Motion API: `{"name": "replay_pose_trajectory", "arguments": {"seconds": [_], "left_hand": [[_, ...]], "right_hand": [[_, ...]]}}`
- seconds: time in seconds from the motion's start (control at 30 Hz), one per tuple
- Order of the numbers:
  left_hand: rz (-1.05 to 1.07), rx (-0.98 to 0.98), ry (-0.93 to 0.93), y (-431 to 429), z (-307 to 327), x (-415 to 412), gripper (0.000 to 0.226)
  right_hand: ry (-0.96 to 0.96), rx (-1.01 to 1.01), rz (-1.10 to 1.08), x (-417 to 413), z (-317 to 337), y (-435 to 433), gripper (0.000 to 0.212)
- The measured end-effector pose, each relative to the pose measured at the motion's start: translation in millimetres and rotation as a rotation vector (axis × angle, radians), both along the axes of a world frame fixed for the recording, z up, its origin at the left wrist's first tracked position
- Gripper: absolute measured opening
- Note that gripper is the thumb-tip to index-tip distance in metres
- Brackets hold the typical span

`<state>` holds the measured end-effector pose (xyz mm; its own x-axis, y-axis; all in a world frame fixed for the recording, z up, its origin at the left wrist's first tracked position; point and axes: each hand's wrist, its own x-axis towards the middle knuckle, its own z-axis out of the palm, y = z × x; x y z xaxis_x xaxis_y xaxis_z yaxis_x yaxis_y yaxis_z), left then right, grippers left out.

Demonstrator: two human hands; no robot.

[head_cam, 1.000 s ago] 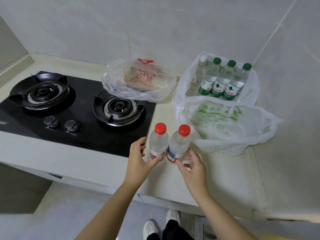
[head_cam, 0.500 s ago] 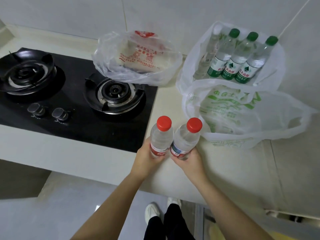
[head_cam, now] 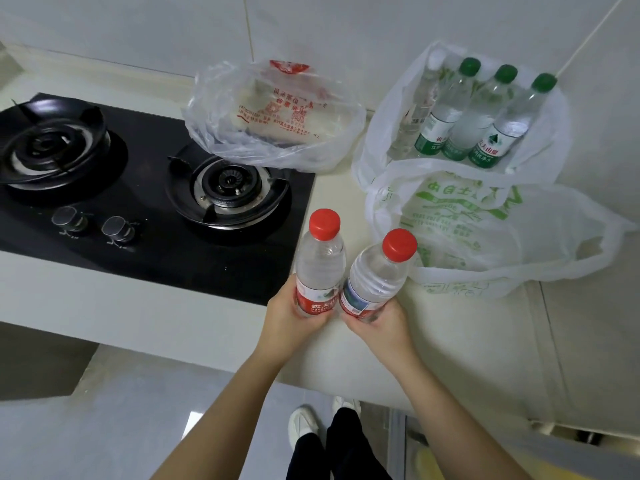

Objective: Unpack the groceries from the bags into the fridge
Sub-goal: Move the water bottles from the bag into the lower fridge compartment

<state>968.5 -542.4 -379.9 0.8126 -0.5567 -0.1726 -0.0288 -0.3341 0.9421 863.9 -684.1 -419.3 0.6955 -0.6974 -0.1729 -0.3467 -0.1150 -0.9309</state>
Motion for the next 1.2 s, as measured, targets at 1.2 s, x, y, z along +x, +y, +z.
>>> {"name": "replay_pose_trajectory", "arguments": {"seconds": [1.2], "left_hand": [[0.618,-0.394,-0.339,88,245,-10,0.064]], "right_hand": [[-0.618,0.013,0.461,79,283,60,0.076]]}}
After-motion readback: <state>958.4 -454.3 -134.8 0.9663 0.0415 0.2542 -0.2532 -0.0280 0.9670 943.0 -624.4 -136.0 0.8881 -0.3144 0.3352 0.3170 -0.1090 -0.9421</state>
